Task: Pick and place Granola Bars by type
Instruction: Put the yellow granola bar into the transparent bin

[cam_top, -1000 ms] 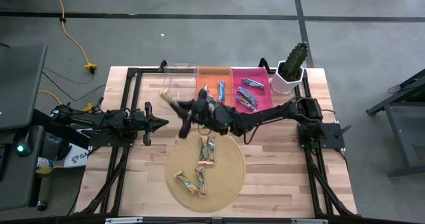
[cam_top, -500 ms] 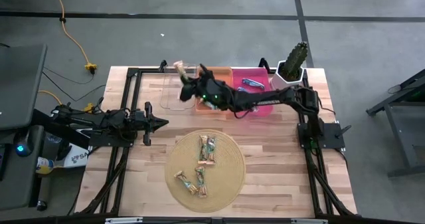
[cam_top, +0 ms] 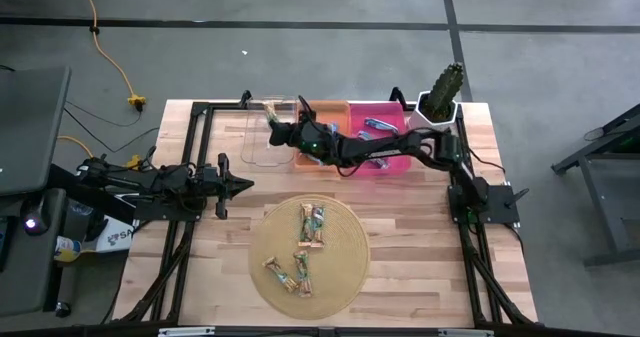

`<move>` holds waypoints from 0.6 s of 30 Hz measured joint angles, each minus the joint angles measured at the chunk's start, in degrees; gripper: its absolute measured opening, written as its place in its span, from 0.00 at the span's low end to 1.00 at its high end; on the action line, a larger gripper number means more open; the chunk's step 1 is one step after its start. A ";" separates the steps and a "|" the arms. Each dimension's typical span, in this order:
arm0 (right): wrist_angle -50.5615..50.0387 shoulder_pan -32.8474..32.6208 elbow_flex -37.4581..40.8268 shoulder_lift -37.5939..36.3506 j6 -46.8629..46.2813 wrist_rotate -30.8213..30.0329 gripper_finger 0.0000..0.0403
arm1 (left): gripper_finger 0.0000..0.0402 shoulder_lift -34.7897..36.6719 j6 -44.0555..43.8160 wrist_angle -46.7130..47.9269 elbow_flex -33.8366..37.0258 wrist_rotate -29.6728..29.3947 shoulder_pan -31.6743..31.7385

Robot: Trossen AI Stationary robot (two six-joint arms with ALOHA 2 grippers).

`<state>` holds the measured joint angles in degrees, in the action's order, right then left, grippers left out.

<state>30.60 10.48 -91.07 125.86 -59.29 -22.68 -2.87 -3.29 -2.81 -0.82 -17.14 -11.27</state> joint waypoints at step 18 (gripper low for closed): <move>-11.24 1.72 0.02 2.25 -2.25 -1.61 0.13 | 0.00 0.00 0.00 0.00 0.00 0.00 0.00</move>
<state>19.35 12.20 -91.05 128.11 -61.54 -24.29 -2.87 -3.29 -2.81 -0.82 -17.15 -11.27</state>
